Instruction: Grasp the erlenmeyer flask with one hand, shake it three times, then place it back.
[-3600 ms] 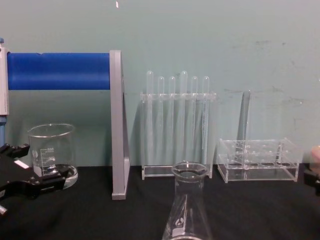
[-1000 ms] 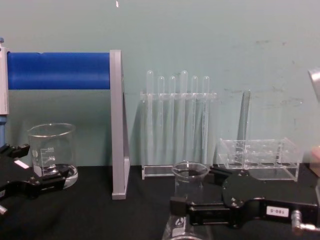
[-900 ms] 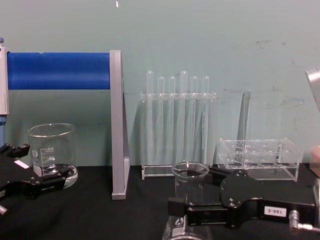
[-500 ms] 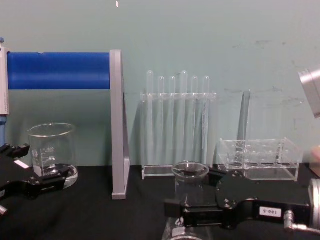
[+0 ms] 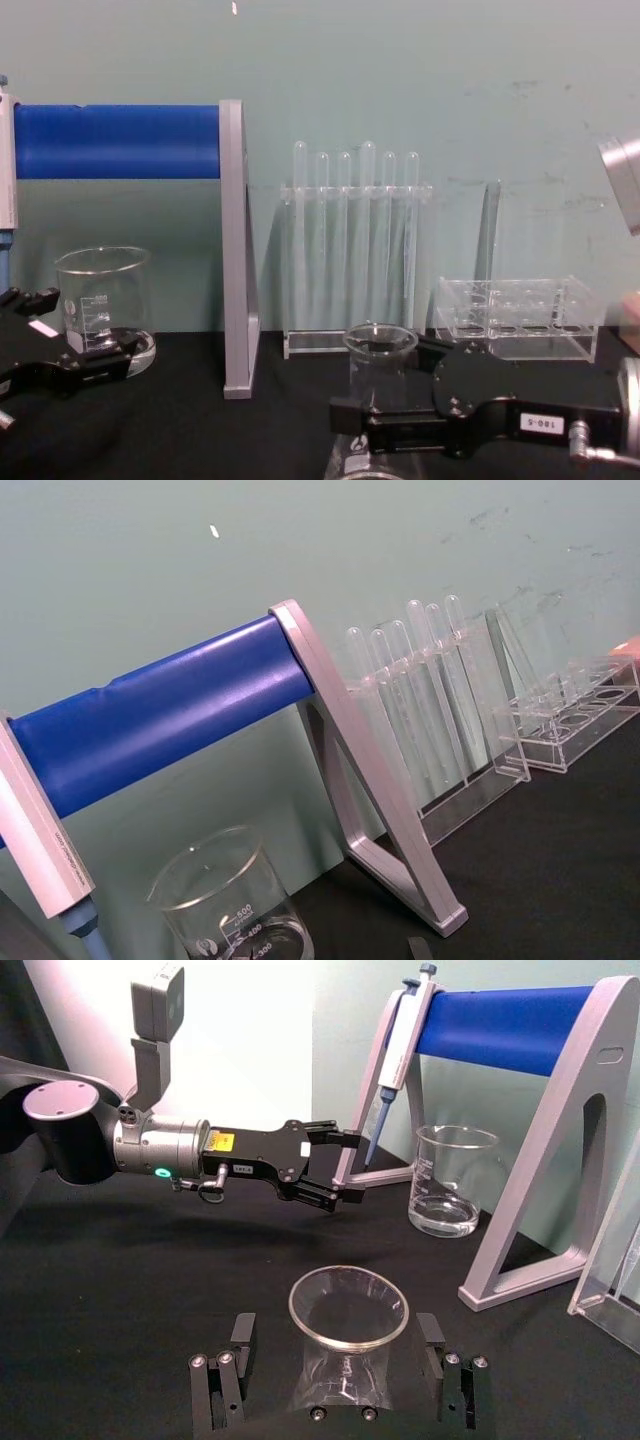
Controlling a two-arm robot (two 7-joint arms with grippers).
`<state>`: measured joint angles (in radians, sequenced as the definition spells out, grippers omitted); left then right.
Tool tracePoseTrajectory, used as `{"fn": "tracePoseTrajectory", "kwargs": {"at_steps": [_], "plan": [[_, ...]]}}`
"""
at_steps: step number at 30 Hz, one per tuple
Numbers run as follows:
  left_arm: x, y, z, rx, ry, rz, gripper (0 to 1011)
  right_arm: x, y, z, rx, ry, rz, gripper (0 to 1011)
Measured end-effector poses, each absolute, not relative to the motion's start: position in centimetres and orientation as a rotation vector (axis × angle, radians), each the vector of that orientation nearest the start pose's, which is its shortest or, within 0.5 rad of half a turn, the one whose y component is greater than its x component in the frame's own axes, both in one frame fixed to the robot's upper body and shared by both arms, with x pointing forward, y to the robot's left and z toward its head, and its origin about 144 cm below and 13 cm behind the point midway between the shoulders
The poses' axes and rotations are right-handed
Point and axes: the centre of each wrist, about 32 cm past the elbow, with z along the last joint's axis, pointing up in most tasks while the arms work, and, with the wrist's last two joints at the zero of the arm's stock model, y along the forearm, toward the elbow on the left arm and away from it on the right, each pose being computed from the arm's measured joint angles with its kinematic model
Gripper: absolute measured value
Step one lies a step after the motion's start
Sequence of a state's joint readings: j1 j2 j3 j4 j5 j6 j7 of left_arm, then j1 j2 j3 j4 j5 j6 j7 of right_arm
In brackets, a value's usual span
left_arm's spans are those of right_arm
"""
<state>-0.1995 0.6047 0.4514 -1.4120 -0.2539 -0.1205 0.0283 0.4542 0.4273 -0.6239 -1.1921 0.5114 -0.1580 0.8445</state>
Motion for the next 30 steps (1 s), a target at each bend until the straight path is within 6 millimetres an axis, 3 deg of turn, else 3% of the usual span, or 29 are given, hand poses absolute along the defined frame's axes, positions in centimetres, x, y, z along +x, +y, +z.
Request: {"fn": "tracePoseTrajectory", "kwargs": {"at_steps": [3,9,16,21,30], "plan": [[48.86,30.97,113.97,0.305,-0.285,1.248,1001,54.99,-23.89,114.43,-0.086,-0.032,-0.357,997],[48.86,30.97,113.98,0.305,-0.285,1.248,1001,54.98,-23.92,114.43,-0.086,-0.031,-0.357,869],[48.86,30.97,113.98,0.304,-0.285,1.248,1001,54.98,-23.92,114.45,-0.085,-0.031,-0.357,679],[48.86,30.97,113.98,0.304,-0.285,1.248,1001,54.98,-23.92,114.45,-0.085,-0.03,-0.357,489],[48.86,30.97,113.98,0.304,-0.285,1.248,1001,54.98,-23.92,114.44,-0.085,-0.03,-0.357,450]]}}
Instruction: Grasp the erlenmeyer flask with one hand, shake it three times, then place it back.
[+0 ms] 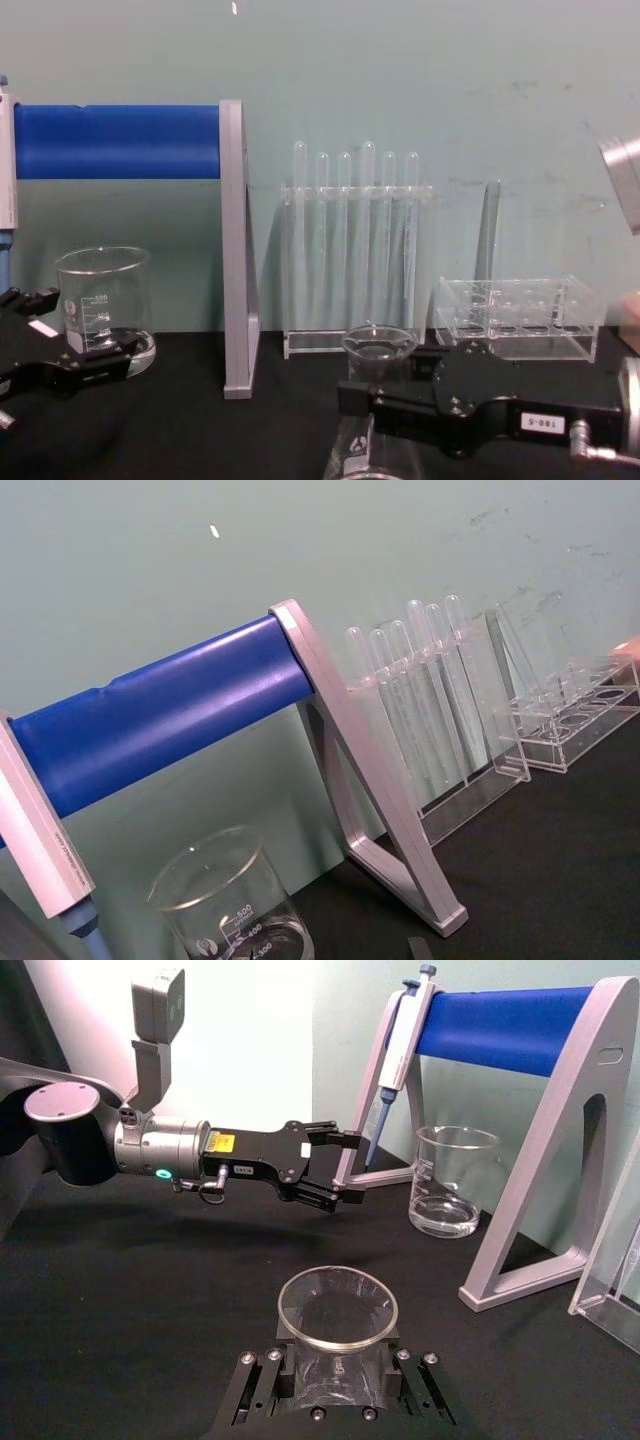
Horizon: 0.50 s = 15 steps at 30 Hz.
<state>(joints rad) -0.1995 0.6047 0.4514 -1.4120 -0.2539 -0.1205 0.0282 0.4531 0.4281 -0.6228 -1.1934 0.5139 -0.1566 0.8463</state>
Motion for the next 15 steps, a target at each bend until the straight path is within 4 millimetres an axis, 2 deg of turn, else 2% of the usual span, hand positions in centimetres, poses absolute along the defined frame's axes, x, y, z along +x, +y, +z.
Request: {"fn": "tracePoseTrajectory", "kwargs": {"at_steps": [15], "plan": [[48.86,30.97,113.98,0.304,-0.285,1.248,1001,54.53,-24.2,114.82,-0.06,-0.011,-0.406,450]]}}
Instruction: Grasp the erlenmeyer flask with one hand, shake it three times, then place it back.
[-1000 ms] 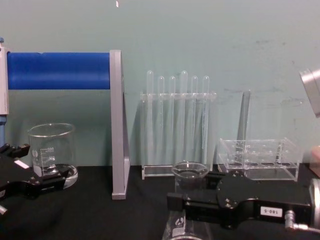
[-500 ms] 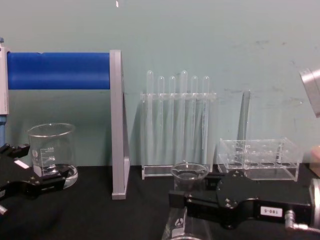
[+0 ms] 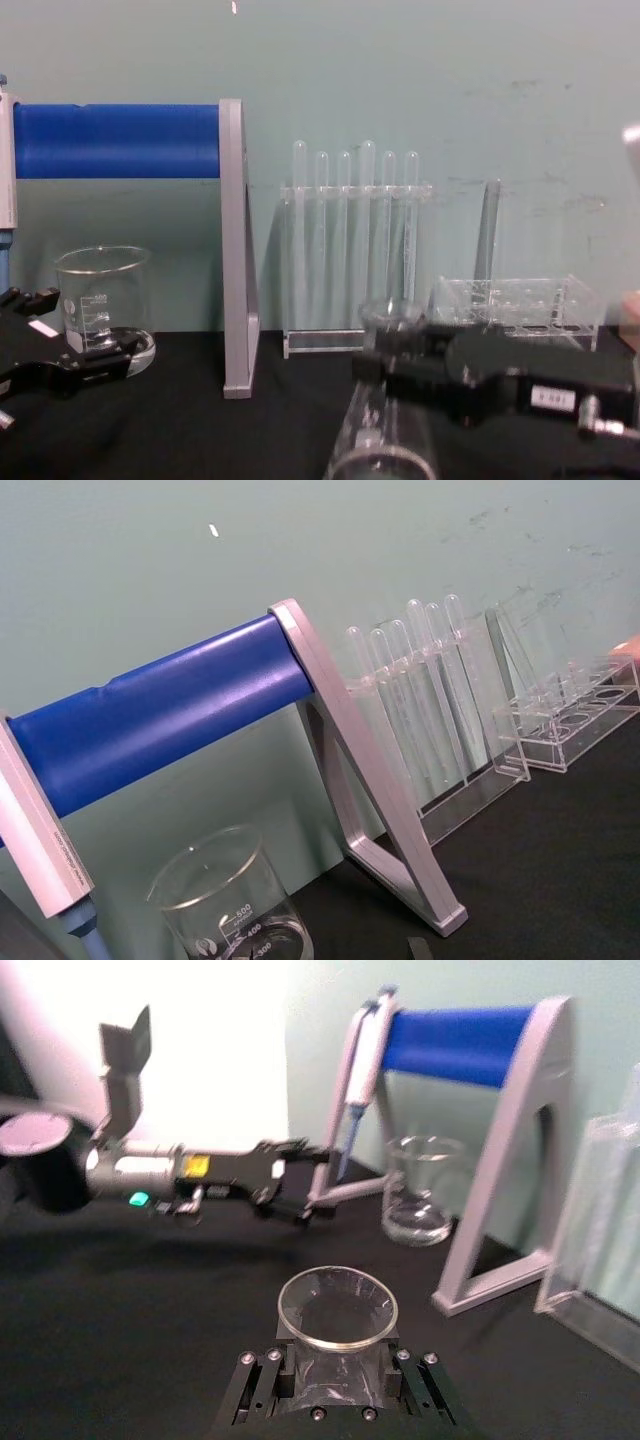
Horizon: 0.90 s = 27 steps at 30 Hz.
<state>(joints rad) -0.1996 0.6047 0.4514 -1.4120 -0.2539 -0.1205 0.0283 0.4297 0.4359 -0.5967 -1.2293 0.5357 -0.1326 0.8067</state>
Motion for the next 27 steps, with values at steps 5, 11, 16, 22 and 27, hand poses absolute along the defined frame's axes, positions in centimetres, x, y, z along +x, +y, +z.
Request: {"fn": "tracePoseTrajectory", "kwargs": {"at_steps": [5,11,16,22,27], "plan": [[48.9,31.0,114.0,0.304,-0.285,1.248,1001,53.8,-24.2,116.3,-0.01,-0.015,-0.481,450],[48.9,31.0,114.0,0.304,-0.285,1.248,1001,52.2,-24.3,118.9,0.029,-0.037,-0.609,450],[48.9,31.0,114.0,0.304,-0.285,1.248,1001,51.1,-24.5,119.9,0.04,-0.058,-0.699,450],[48.9,31.0,114.0,0.304,-0.285,1.248,1001,48.8,-25.0,121.0,0.055,-0.102,-0.874,450],[48.9,31.0,114.0,0.304,-0.285,1.248,1001,47.6,-25.6,121.2,0.057,-0.115,-0.979,450]]}}
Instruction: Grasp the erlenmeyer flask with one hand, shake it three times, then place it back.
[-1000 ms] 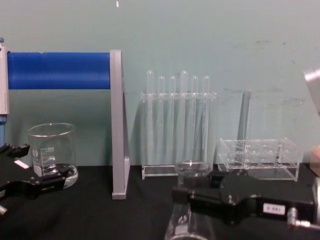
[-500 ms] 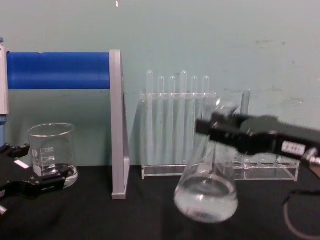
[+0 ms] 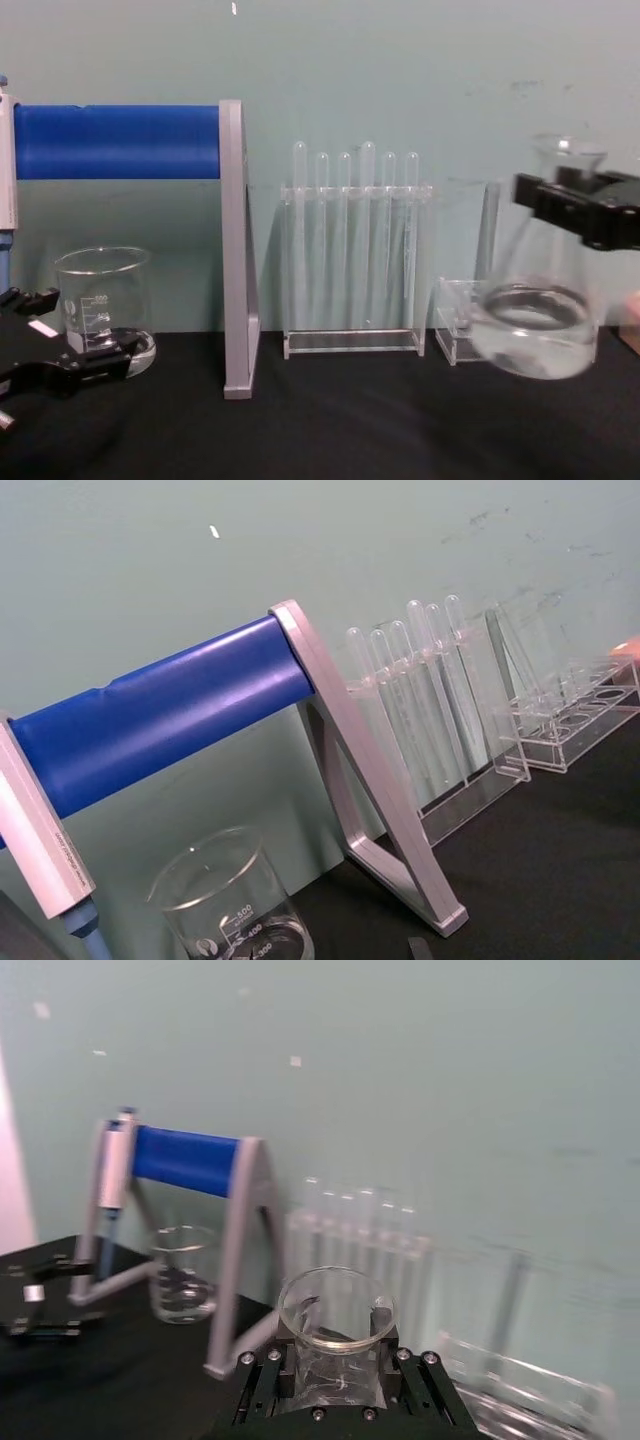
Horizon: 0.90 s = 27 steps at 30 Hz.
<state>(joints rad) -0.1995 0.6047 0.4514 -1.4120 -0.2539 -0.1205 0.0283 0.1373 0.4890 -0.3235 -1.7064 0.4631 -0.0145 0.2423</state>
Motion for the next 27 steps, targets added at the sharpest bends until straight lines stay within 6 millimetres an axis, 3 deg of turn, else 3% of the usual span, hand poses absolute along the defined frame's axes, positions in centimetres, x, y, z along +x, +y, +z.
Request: {"fn": "tracePoseTrajectory", "kwargs": {"at_steps": [15,27], "plan": [[48.9,31.0,114.0,0.304,-0.285,1.248,1001,45.8,-27.2,121.2,0.03,-0.125,-1.138,450],[48.9,31.0,114.0,0.304,-0.285,1.248,1001,47.2,-24.6,121.4,0.025,-0.145,-0.92,450]]}}
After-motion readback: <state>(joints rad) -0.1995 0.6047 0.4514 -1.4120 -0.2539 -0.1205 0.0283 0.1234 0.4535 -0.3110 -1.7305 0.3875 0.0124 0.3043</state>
